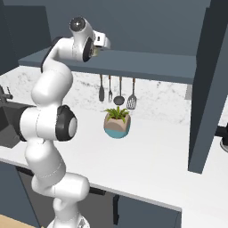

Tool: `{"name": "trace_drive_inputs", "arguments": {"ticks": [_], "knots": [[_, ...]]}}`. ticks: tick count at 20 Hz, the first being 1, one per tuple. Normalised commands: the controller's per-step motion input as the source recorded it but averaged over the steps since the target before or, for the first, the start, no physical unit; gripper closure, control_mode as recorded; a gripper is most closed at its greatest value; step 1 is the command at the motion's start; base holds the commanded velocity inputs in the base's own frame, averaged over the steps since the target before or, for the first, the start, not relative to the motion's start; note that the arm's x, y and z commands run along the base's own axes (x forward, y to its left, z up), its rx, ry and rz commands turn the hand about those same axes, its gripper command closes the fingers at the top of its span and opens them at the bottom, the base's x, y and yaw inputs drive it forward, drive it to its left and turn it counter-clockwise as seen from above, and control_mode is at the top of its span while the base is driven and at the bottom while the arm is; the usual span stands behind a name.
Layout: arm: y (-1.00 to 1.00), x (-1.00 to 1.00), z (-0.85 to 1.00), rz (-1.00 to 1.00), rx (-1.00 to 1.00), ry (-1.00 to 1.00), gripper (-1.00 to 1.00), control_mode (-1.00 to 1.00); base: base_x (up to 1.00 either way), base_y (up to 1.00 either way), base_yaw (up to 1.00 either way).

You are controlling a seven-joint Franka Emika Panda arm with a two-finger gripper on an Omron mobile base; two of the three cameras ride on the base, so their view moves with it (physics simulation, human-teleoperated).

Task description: Gather all objects into one cabinet and sort the glasses and bowls to opposite sides.

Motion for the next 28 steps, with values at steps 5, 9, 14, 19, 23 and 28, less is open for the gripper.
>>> {"name": "trace_drive_inputs", "arguments": {"ticks": [5, 9, 14, 19, 23, 28], "knots": [[0.16, 0.10, -0.21, 0.00, 0.00, 0.09, -1.00, -1.00, 0.00, 0.00, 0.00], [0.11, 0.04, -0.17, 0.00, 0.00, 0.09, -1.00, -1.00, 0.00, 0.00, 0.00], [0.00, 0.00, 0.00, 0.00, 0.00, 0.00, -1.00, -1.00, 0.00, 0.00, 0.00], [0.00, -0.01, 0.00, 0.00, 0.00, 0.00, -1.00, -1.00, 0.00, 0.00, 0.00], [0.00, -0.02, 0.00, 0.00, 0.00, 0.00, -1.00, -1.00, 0.00, 0.00, 0.00], [0.00, 0.00, 0.00, 0.00, 0.00, 0.00, -1.00, -1.00, 0.00, 0.00, 0.00]]}}
